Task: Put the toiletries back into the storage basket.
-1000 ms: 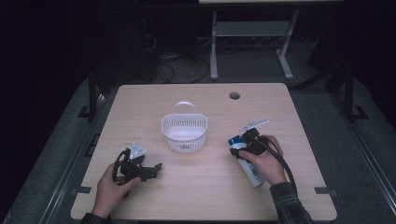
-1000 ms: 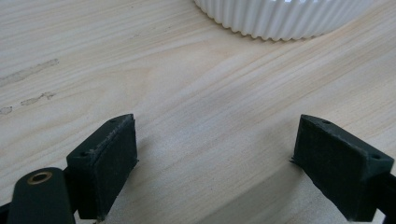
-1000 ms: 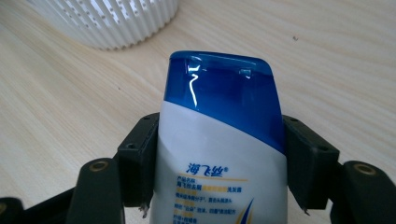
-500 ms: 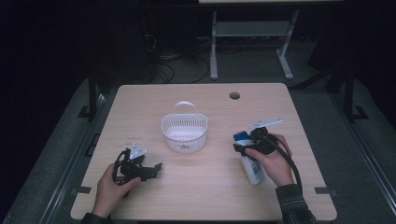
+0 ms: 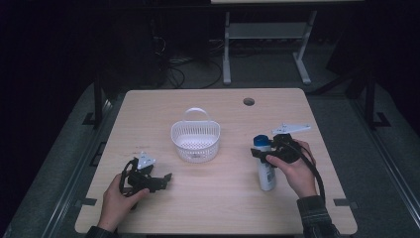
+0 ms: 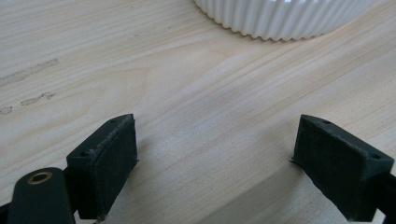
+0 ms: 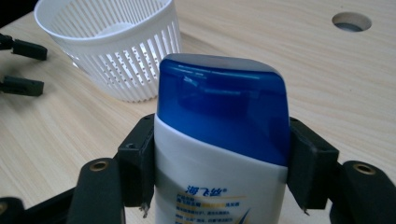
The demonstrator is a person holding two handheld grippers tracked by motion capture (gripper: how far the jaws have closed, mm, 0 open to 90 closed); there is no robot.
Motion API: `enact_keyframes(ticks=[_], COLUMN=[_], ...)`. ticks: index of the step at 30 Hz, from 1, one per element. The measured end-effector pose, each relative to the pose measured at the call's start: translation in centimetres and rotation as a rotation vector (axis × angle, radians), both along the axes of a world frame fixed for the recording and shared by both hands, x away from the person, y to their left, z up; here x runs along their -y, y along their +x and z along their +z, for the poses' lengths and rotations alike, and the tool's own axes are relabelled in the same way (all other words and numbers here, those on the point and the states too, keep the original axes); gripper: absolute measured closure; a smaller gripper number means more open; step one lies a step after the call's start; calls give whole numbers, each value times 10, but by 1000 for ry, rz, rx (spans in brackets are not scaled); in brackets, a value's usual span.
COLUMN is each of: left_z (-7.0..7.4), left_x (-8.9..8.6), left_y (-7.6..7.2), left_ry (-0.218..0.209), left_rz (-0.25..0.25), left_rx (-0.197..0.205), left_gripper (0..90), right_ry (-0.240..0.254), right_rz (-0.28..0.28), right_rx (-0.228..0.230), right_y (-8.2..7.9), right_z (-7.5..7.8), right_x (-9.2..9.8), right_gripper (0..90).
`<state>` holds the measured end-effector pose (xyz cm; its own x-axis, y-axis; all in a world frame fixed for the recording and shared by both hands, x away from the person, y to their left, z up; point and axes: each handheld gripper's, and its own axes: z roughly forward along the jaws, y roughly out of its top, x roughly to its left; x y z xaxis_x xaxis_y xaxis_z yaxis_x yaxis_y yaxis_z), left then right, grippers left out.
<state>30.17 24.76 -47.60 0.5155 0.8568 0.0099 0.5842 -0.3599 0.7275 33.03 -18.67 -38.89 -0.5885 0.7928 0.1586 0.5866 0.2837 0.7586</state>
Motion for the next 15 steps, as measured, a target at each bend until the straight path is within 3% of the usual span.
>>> enact_keyframes(ticks=[15], left_z=[0], left_x=[0], left_y=[0], left_ry=[0], left_rz=[0], left_rx=[0], left_gripper=[126], right_ry=[56], right_rz=[1], right_rx=[60], right_y=[-4], right_z=[11], right_x=[8], right_gripper=[360])
